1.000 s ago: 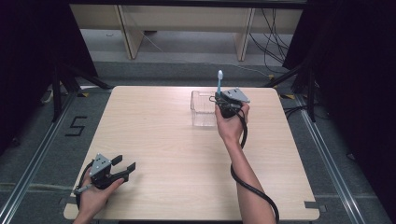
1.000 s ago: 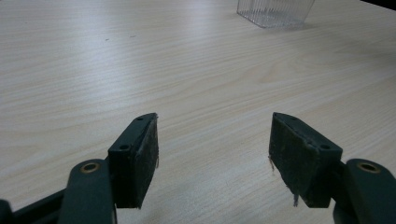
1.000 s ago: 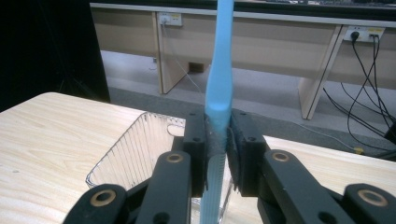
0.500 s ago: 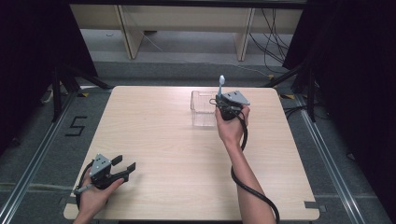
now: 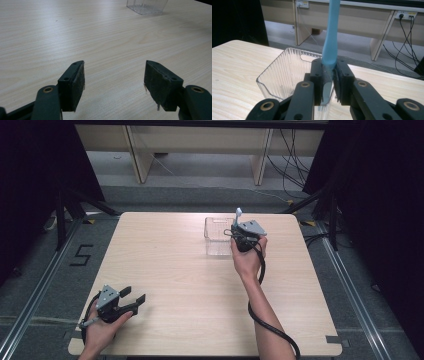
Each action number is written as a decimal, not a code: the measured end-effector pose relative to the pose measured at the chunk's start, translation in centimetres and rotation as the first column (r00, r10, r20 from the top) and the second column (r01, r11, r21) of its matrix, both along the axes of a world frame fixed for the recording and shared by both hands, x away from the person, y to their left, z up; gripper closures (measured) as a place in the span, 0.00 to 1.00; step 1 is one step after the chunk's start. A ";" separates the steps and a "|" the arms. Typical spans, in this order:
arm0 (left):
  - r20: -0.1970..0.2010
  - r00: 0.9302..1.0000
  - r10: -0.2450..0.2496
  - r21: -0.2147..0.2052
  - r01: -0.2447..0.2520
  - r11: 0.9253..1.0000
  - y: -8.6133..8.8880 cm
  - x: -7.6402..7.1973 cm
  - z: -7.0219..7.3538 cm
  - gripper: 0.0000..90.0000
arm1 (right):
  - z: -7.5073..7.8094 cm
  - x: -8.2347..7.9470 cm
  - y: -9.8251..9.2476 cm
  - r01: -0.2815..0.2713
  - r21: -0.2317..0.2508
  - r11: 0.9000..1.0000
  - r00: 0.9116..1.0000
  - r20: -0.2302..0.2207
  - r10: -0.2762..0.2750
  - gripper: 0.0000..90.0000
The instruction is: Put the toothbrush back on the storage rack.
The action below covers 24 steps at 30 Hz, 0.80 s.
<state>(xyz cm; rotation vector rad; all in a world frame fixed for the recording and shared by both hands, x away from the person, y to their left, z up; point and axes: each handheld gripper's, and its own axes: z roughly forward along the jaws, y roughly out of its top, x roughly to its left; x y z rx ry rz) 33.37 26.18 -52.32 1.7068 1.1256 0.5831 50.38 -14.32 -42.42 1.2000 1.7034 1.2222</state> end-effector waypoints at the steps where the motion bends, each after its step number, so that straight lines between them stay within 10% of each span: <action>1: 0.000 1.000 0.000 -0.001 0.000 1.000 0.0 0.0 0.0 0.36 | 0.0 0.0 0.0 -0.002 -0.004 1.000 1.000 -0.005 0.002 0.87; 24: -0.002 1.000 -0.002 0.004 0.002 1.000 0.0 0.0 0.0 0.36 | -0.8 0.1 0.0 -0.005 -0.032 0.999 1.000 -0.028 0.004 0.87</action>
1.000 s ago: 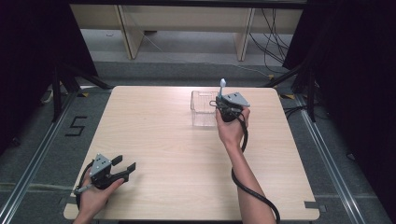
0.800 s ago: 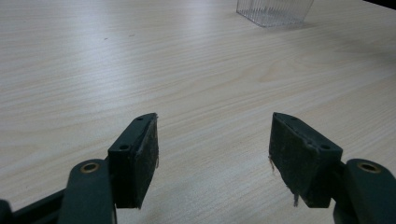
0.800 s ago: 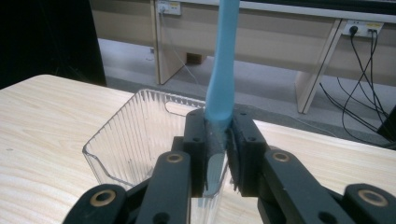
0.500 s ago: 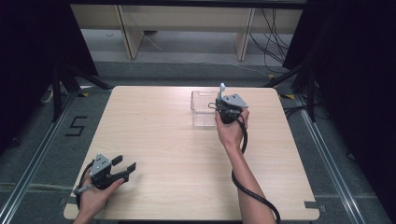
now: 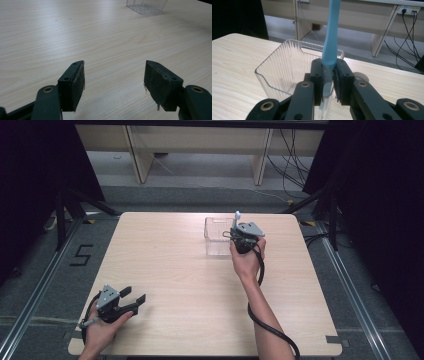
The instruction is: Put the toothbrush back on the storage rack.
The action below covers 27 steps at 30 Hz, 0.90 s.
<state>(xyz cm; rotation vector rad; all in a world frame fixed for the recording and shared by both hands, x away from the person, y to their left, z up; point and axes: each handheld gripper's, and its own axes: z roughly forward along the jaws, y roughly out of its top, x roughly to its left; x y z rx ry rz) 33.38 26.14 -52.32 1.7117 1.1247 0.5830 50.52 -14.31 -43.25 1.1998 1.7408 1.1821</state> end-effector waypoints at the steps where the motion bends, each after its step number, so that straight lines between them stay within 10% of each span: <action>1: 0.000 1.000 0.000 0.000 0.000 1.000 0.0 0.0 0.0 0.36 | -0.1 0.0 0.1 0.000 0.006 1.000 1.000 -0.007 0.001 0.87; 27: -0.001 1.000 0.001 -0.003 -0.001 1.000 0.0 0.0 0.0 0.36 | -0.9 0.1 0.2 0.000 -0.011 1.000 1.000 -0.029 0.000 0.87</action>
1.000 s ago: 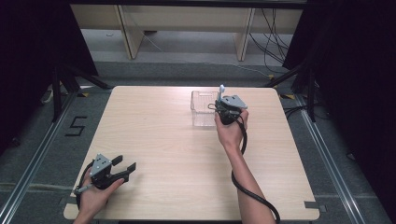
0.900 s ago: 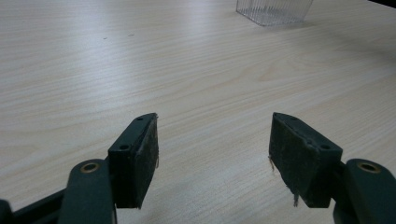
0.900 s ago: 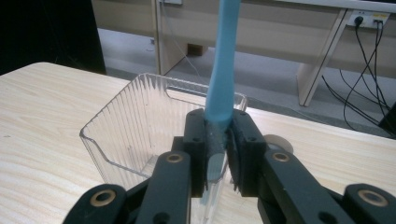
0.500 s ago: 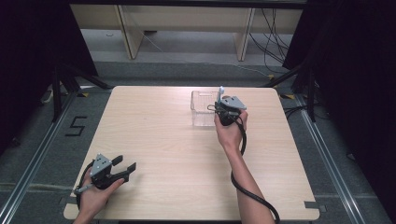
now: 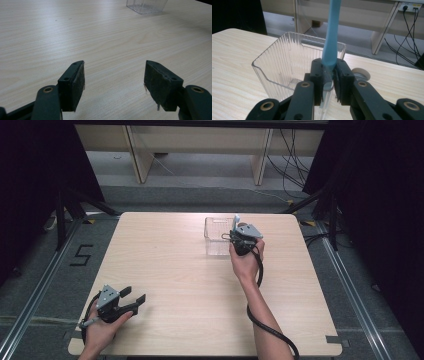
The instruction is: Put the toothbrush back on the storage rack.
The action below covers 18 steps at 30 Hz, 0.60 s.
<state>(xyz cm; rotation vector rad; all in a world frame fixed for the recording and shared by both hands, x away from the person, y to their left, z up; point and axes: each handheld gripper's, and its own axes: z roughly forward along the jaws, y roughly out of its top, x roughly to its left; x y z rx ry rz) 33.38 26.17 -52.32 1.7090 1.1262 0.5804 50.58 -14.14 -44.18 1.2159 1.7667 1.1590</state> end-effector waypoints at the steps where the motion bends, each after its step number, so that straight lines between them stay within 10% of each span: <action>1: 0.000 1.000 0.000 0.000 0.000 1.000 0.0 0.0 0.0 0.36 | 0.0 0.0 0.0 0.001 -0.001 1.000 1.000 0.000 -0.001 0.87; 18: -0.001 1.000 -0.001 -0.002 0.001 1.000 0.0 0.0 0.0 0.36 | -0.5 0.1 0.1 0.007 0.017 1.000 1.000 -0.003 -0.007 0.87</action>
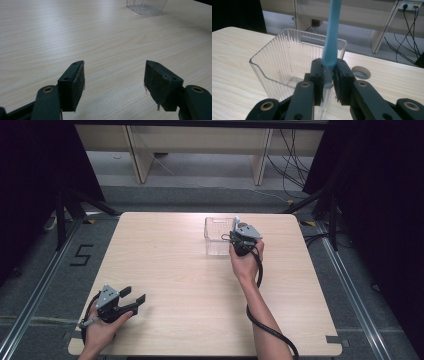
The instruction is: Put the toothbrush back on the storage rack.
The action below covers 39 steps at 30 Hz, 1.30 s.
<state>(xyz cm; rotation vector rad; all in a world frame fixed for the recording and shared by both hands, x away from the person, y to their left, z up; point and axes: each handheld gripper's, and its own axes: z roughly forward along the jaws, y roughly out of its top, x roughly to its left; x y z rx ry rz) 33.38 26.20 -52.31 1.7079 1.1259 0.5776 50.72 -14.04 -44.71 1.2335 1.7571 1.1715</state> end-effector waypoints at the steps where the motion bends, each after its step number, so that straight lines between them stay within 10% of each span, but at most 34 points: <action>1: 0.000 1.000 0.000 -0.001 0.000 1.000 0.0 0.0 0.0 0.36 | 0.0 0.0 0.0 0.001 -0.002 1.000 1.000 0.002 -0.001 0.87; 26: 0.001 1.000 -0.001 -0.002 0.001 1.000 0.0 0.0 0.0 0.36 | -0.3 0.1 0.0 0.002 -0.002 1.000 1.000 -0.006 -0.003 0.87; 39: 0.004 1.000 0.000 0.001 0.000 1.000 0.0 0.0 0.0 0.36 | -0.3 -0.1 -0.4 0.005 0.014 1.000 1.000 -0.030 -0.004 0.70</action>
